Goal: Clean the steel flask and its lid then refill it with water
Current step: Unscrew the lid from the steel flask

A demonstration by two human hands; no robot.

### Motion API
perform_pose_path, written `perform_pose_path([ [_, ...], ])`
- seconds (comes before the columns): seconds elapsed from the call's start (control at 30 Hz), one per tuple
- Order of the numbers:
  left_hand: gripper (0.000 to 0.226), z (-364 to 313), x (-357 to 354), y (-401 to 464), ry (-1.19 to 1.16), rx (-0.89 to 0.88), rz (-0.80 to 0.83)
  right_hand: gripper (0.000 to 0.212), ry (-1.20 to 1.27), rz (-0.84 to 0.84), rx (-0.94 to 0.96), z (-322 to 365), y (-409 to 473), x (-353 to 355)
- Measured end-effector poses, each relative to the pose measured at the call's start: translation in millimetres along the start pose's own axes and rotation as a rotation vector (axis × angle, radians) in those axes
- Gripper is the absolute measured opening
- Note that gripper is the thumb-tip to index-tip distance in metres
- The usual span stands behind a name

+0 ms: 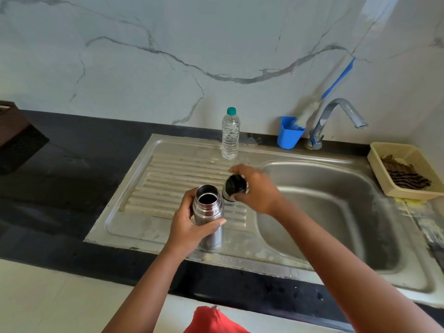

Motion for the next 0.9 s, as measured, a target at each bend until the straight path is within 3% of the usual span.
perform_pose_path([
  [0.17,0.069,0,0,1,-0.004,-0.011,0.0,0.056,-0.035,0.157,-0.109,-34,-21,-61],
  [0.5,0.069,0,0,0,0.001,-0.007,-0.003,0.06,-0.074,0.103,-0.088,-44,-37,-93],
  [0.67,0.07,1,-2,-2,-0.004,-0.008,-0.017,0.072,-0.073,0.127,-0.07,-45,-41,-91],
  [0.8,0.072,4,-2,-1,-0.002,-0.016,-0.019,0.064,-0.067,0.001,-0.035,-41,-48,-79],
  [0.9,0.071,4,-2,-2,0.0,-0.03,-0.023,0.044,0.205,-0.25,0.003,-23,-52,-64],
])
Point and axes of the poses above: each hand's wrist, its own y-axis towards the middle knuckle, its own x-axis out of the back of the hand, z = x × y, the point moved 1 cm from there along y, towards the middle knuckle, and after that the axes turned 15 degrees about x, right-handed, at the moved point
